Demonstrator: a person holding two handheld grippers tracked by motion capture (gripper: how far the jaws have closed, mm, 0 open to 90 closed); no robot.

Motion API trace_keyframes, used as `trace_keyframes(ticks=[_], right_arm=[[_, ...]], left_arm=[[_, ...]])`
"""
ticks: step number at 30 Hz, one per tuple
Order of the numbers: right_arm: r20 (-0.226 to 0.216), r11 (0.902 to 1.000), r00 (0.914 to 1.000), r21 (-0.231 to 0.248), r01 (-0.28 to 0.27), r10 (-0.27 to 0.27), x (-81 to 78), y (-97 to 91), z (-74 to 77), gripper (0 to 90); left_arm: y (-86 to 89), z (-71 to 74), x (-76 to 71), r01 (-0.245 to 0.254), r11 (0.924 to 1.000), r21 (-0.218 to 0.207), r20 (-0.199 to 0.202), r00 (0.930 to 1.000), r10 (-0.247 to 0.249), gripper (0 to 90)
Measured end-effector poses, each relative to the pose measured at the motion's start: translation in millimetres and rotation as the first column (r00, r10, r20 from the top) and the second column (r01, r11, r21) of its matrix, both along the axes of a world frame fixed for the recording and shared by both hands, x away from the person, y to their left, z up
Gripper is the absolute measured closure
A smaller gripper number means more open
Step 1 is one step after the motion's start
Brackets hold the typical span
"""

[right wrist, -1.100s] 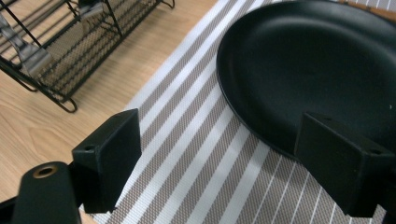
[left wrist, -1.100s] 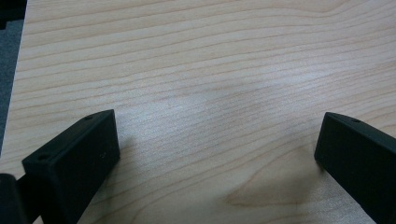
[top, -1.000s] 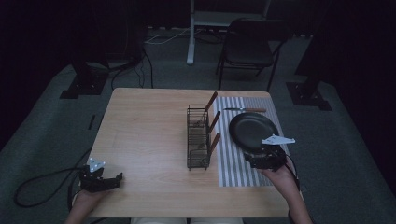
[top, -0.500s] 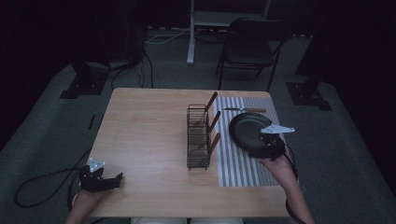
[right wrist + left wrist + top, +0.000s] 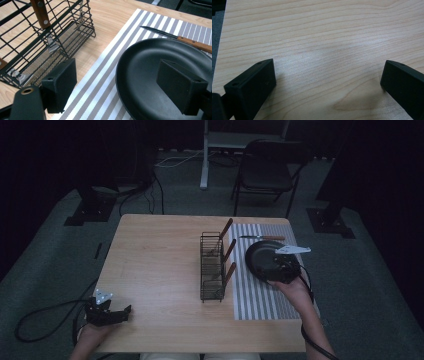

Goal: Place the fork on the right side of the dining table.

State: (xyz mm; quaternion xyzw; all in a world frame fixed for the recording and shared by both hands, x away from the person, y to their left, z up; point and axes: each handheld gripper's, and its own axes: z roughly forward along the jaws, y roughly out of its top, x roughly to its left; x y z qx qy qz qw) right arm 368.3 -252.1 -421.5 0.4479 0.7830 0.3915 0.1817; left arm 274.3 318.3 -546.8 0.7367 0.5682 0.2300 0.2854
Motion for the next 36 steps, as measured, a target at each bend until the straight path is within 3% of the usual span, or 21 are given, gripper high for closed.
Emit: trace_keyframes(ticks=[36], right_arm=[[0.019,0.9993,0.9996,0.032,-0.021,0.02,58.2,41.1,30.1,19.1]], left_arm=[[0.0,-0.1,-0.1,0.0,1.0,-0.001,0.001,1.0,0.0,0.0]])
